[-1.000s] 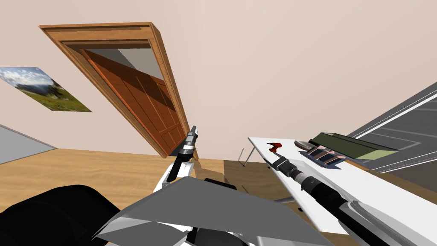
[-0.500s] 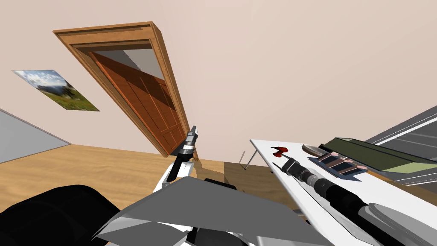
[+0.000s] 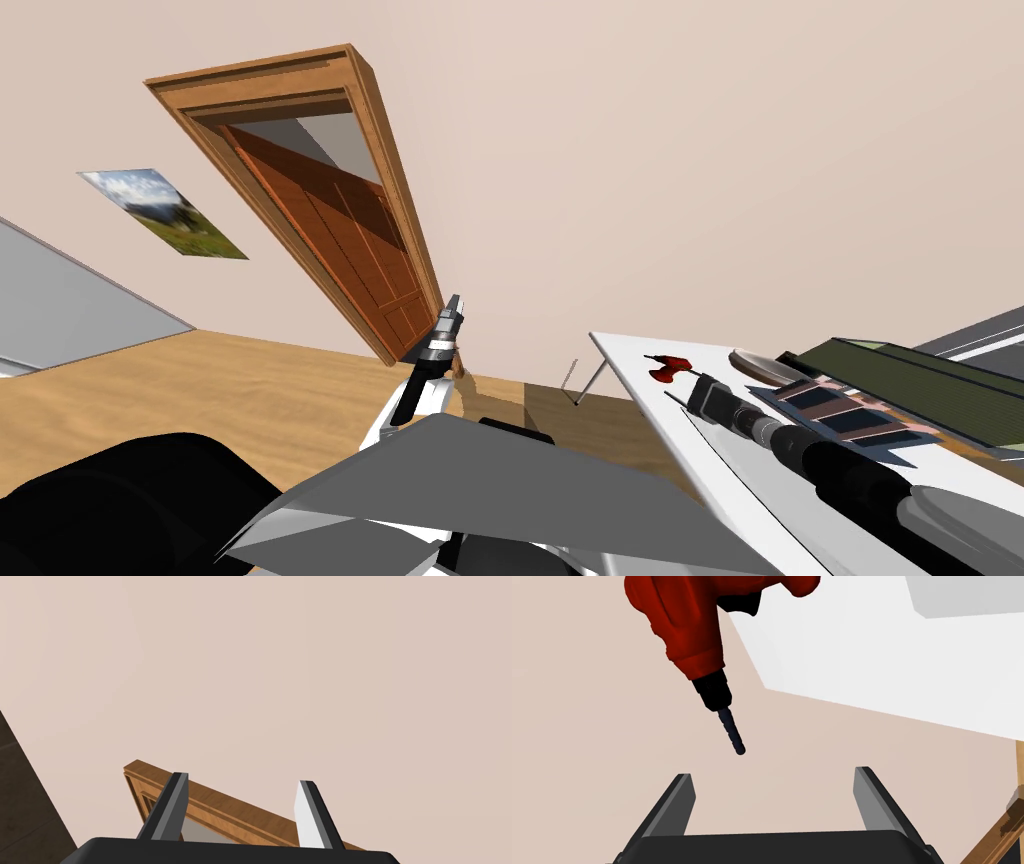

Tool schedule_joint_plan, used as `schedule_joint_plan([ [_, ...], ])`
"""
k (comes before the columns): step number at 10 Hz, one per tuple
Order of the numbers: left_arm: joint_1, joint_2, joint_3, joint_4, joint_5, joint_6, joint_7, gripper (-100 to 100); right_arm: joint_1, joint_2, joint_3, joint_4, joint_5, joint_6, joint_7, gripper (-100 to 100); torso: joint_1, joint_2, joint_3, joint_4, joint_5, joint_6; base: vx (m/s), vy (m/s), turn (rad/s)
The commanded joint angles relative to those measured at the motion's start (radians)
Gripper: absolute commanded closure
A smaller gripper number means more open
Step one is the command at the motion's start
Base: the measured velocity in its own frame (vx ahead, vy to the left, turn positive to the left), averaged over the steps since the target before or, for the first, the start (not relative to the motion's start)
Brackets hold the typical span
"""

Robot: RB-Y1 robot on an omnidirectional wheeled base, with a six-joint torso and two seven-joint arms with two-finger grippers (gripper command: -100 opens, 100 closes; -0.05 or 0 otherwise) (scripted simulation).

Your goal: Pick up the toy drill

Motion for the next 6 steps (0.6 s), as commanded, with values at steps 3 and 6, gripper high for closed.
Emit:
schedule_joint_plan([
  [3, 0.000, 0.000, 0.000, 0.000, 0.000, 0.000, 0.000, 0, 0.021, -0.035, -0.032, 0.053, 0.089, 0.001, 0.049, -100, 0.000, -0.001, -0.001, 0.000, 0.000, 0.000, 0.103, -0.061, 0.080],
  [6, 0.000, 0.000, 0.000, 0.000, 0.000, 0.000, 0.000, 0, 0.025, -0.041, -0.043, 0.070, 0.113, -0.001, 0.062, -100, 0.002, 0.000, 0.000, 0.000, 0.000, 0.000, 0.073, -0.035, 0.061],
])
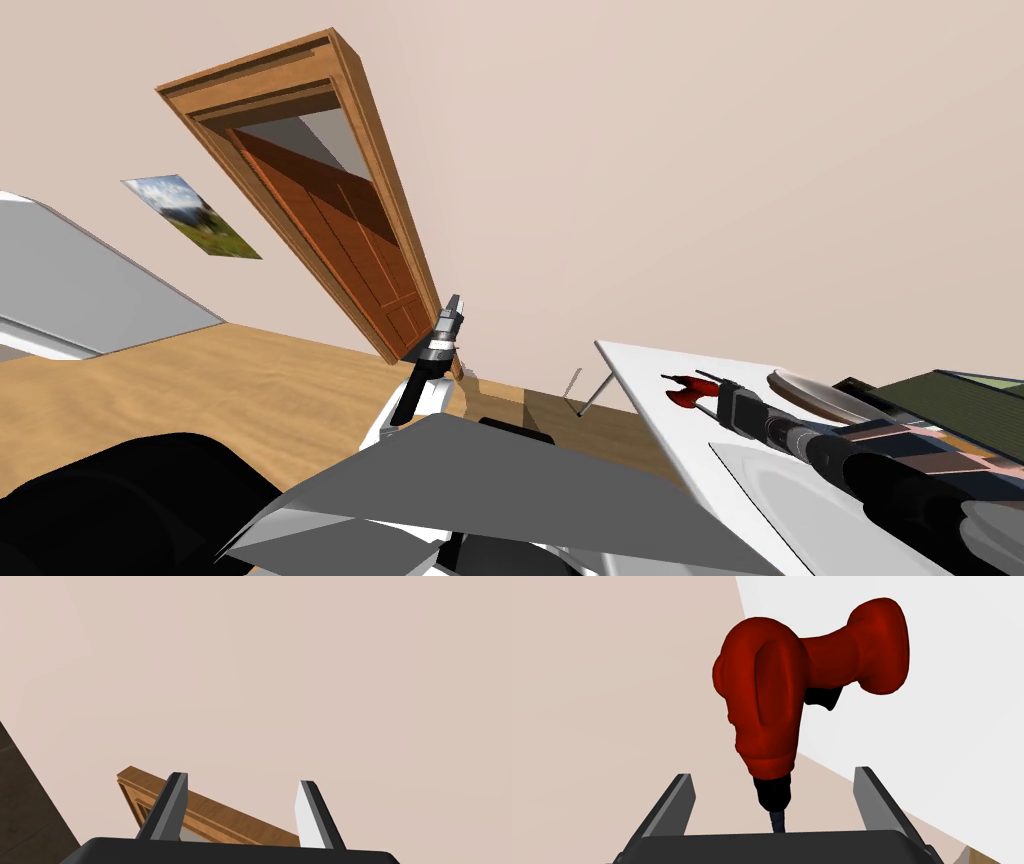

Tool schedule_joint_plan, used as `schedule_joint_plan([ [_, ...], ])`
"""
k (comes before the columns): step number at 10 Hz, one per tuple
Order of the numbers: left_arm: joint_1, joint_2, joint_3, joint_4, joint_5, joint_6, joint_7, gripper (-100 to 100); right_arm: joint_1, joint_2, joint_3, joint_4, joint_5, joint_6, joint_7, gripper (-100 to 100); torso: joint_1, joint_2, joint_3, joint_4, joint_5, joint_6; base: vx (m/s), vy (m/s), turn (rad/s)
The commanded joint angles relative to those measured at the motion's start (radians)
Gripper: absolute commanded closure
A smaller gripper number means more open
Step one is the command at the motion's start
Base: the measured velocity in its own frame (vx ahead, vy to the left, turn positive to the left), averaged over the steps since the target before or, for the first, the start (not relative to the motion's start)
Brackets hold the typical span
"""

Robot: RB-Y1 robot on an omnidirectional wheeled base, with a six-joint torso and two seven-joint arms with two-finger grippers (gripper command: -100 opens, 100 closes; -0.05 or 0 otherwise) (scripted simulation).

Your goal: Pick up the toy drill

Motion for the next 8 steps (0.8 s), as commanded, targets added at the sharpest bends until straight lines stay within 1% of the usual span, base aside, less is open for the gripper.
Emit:
schedule_joint_plan([
  [1, 0.000, 0.000, 0.000, 0.000, 0.000, 0.000, 0.000, 0, 0.000, 0.000, 0.000, 0.000, 0.000, 0.000, 0.000, 0, 0.000, 0.000, 0.000, 0.000, 0.000, 0.000, 0.008, -0.004, -0.002],
  [2, 0.000, 0.000, 0.000, 0.000, 0.000, 0.000, 0.000, 0, -0.050, 0.007, 0.050, 0.047, 0.050, 0.001, -0.050, -100, 0.001, 0.002, 0.001, 0.001, 0.000, 0.000, -0.062, -0.032, -0.009],
  [3, 0.000, 0.000, 0.000, 0.000, 0.000, 0.000, 0.000, 0, -0.077, 0.007, 0.066, 0.047, 0.055, 0.001, -0.054, -100, 0.000, 0.007, 0.004, 0.001, 0.000, 0.000, -0.080, -0.024, -0.005],
  [4, 0.000, 0.000, 0.000, 0.000, 0.000, 0.000, 0.000, 0, -0.096, 0.007, 0.066, 0.047, 0.055, 0.001, -0.054, -100, 0.000, 0.008, 0.005, 0.002, 0.000, 0.000, -0.041, -0.004, 0.001],
  [5, 0.000, 0.000, 0.000, 0.000, 0.000, 0.000, 0.000, 0, -0.135, 0.014, 0.111, 0.093, 0.101, 0.002, -0.099, -100, 0.001, 0.007, 0.004, 0.002, 0.000, 0.000, -0.069, -0.014, -0.006],
  [6, 0.000, 0.000, 0.000, 0.000, 0.000, 0.000, 0.000, 0, -0.173, 0.014, 0.131, 0.093, 0.109, 0.002, -0.108, -100, 0.001, 0.008, 0.005, 0.002, 0.000, 0.000, -0.070, -0.021, -0.013],
  [7, 0.000, 0.000, 0.000, 0.000, 0.000, 0.000, 0.000, 0, -0.192, 0.014, 0.131, 0.093, 0.109, 0.002, -0.108, -100, 0.001, 0.008, 0.005, 0.001, -0.001, 0.000, -0.032, -0.013, 0.003],
  [8, 0.000, 0.000, 0.000, 0.000, 0.000, 0.000, 0.000, 0, -0.235, 0.021, 0.180, 0.140, 0.157, 0.002, -0.151, -100, 0.001, 0.006, 0.003, 0.001, -0.001, 0.000, -0.065, -0.024, 0.001],
])
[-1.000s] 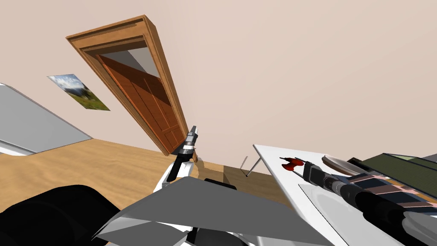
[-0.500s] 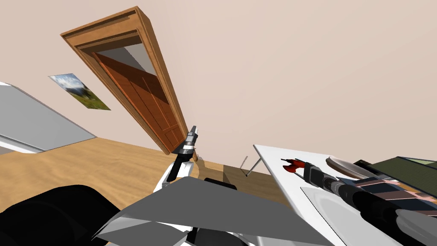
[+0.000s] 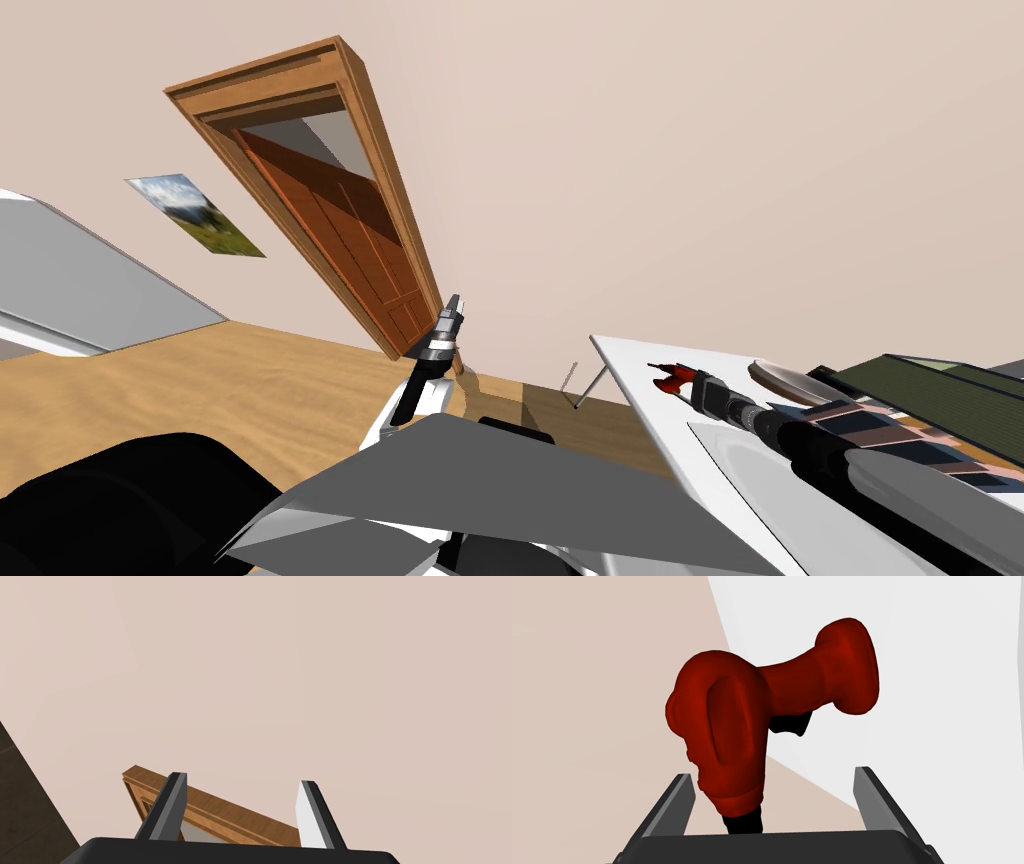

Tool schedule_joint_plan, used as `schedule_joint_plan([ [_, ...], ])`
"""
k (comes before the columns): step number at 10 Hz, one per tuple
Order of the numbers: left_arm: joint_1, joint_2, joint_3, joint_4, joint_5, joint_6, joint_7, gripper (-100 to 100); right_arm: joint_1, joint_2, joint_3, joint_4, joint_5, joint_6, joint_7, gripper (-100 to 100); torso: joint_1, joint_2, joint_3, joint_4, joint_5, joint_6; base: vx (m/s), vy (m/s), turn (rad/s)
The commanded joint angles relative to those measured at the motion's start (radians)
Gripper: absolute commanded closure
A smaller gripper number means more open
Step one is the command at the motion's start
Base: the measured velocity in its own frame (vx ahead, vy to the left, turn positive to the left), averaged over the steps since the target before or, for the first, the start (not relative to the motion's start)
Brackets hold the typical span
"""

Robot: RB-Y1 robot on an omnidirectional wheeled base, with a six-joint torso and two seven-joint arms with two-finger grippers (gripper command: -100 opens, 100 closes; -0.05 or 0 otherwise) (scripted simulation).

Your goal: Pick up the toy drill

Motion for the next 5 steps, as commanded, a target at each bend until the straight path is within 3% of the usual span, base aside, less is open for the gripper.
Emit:
schedule_joint_plan([
  [1, 0.000, 0.000, 0.000, 0.000, 0.000, 0.000, 0.000, 0, -0.050, 0.005, 0.040, 0.019, 0.030, 0.001, -0.035, -100, 0.000, 0.000, 0.000, 0.000, 0.000, 0.000, -0.069, -0.023, 0.000],
  [3, 0.000, 0.000, 0.000, 0.000, 0.000, 0.000, 0.000, 0, -0.070, 0.005, 0.040, 0.019, 0.030, 0.001, -0.035, -100, -0.001, -0.001, -0.001, -0.001, -0.002, 0.001, -0.021, -0.006, -0.005],
  [4, 0.000, 0.000, 0.000, 0.000, 0.000, 0.000, 0.000, 0, -0.112, 0.011, 0.091, 0.062, 0.081, 0.002, -0.089, -100, -0.001, -0.003, -0.002, -0.002, -0.002, 0.000, -0.050, -0.019, -0.007],
  [5, 0.000, 0.000, 0.000, 0.000, 0.000, 0.000, 0.000, 0, -0.142, 0.011, 0.105, 0.066, 0.085, 0.002, -0.089, -100, -0.002, -0.002, -0.002, -0.002, -0.003, 0.001, -0.070, -0.026, 0.001],
])
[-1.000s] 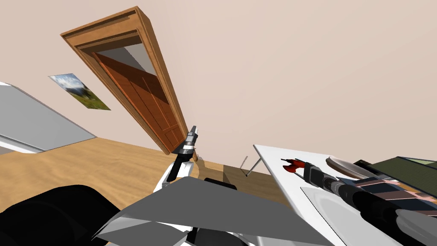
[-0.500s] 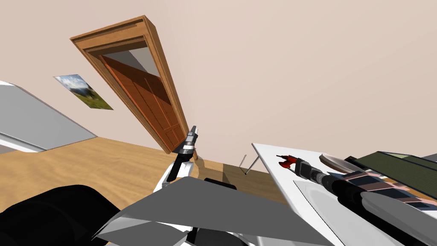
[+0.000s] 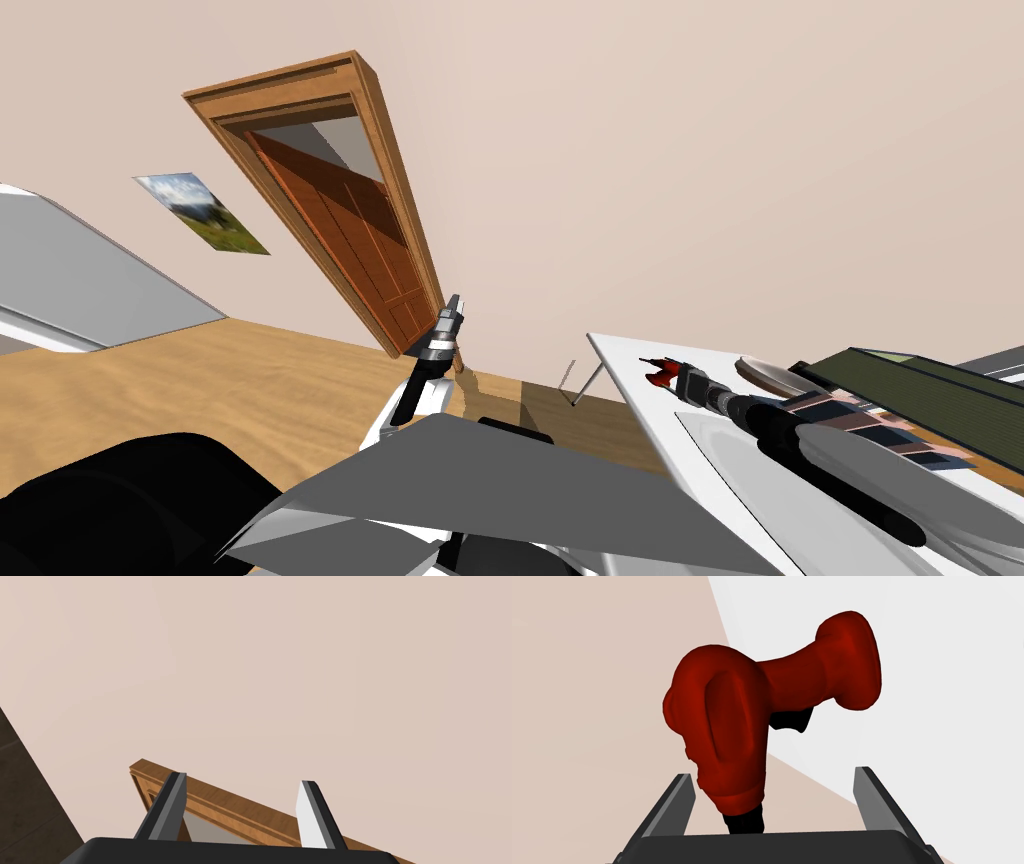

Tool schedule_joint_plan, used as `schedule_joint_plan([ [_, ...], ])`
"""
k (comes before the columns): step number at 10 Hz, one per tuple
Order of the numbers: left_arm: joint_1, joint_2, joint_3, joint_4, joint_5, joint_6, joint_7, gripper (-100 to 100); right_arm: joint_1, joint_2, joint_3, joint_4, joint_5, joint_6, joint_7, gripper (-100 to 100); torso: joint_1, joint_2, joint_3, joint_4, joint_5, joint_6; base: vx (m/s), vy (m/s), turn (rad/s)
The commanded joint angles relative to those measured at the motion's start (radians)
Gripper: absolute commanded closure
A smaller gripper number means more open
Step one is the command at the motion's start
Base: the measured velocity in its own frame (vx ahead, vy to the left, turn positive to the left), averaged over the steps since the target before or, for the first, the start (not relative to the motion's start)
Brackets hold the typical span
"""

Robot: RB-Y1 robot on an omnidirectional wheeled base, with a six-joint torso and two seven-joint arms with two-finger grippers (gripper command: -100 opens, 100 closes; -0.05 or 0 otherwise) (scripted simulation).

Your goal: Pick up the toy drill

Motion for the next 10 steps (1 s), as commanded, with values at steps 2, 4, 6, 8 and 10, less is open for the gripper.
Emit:
schedule_joint_plan([
  [2, 0.000, 0.000, 0.000, 0.000, 0.000, 0.000, 0.000, 0, -0.072, 0.010, 0.065, 0.049, 0.060, -0.001, -0.060, -100, 0.000, -0.001, -0.001, 0.000, 0.000, 0.000, -0.054, -0.017, -0.003],
  [4, 0.000, 0.000, 0.000, 0.000, 0.000, 0.000, 0.000, 0, -0.129, 0.010, 0.079, 0.053, 0.063, -0.001, -0.060, -100, -0.003, 0.000, -0.001, -0.002, -0.003, 0.002, -0.051, -0.013, -0.006],
  [6, 0.000, 0.000, 0.000, 0.000, 0.000, 0.000, 0.000, 0, -0.171, 0.017, 0.128, 0.094, 0.114, 0.000, -0.114, -100, -0.003, -0.003, -0.003, -0.003, -0.003, 0.002, -0.030, -0.006, -0.005],
  [8, 0.000, 0.000, 0.000, 0.000, 0.000, 0.000, 0.000, 0, -0.224, 0.017, 0.144, 0.100, 0.118, 0.000, -0.114, -100, -0.004, -0.001, -0.002, -0.003, -0.004, 0.002, -0.052, -0.019, -0.001],
  [10, 0.000, 0.000, 0.000, 0.000, 0.000, 0.000, 0.000, 0, -0.265, 0.024, 0.182, 0.147, 0.159, 0.000, -0.145, -100, -0.004, -0.004, -0.004, -0.004, -0.004, 0.002, -0.038, -0.011, -0.005],
])
